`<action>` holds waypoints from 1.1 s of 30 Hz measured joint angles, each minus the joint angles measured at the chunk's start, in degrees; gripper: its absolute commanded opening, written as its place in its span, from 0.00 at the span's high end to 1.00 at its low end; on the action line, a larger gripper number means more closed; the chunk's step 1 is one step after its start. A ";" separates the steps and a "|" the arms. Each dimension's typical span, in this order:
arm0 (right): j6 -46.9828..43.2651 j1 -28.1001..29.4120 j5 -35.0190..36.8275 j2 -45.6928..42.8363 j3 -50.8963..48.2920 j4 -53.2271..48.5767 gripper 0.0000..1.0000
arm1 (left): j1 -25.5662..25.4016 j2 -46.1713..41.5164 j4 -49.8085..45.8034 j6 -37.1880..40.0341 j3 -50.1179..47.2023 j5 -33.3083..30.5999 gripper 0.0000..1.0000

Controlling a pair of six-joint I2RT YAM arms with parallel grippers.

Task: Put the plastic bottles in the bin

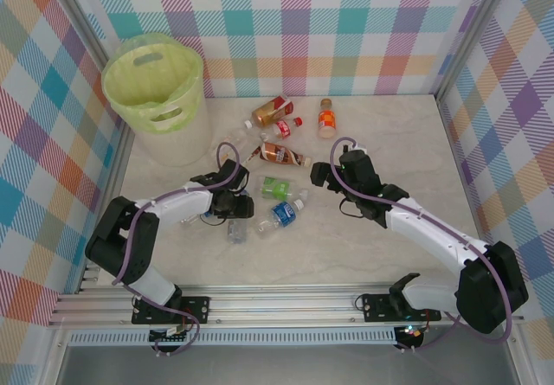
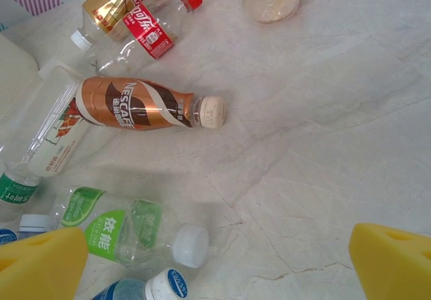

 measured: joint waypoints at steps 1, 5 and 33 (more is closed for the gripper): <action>0.00 0.00 0.00 0.00 0.00 0.02 0.00 | 0.00 -0.92 -0.02 0.00 0.00 -0.17 0.51; -0.02 0.00 -0.02 0.00 0.00 0.39 0.00 | 0.00 -6.16 0.07 0.00 0.35 -0.61 0.53; -0.04 0.00 -1.92 -2.08 -0.83 5.42 0.00 | 5.01 -8.74 19.98 16.39 35.60 -24.22 0.56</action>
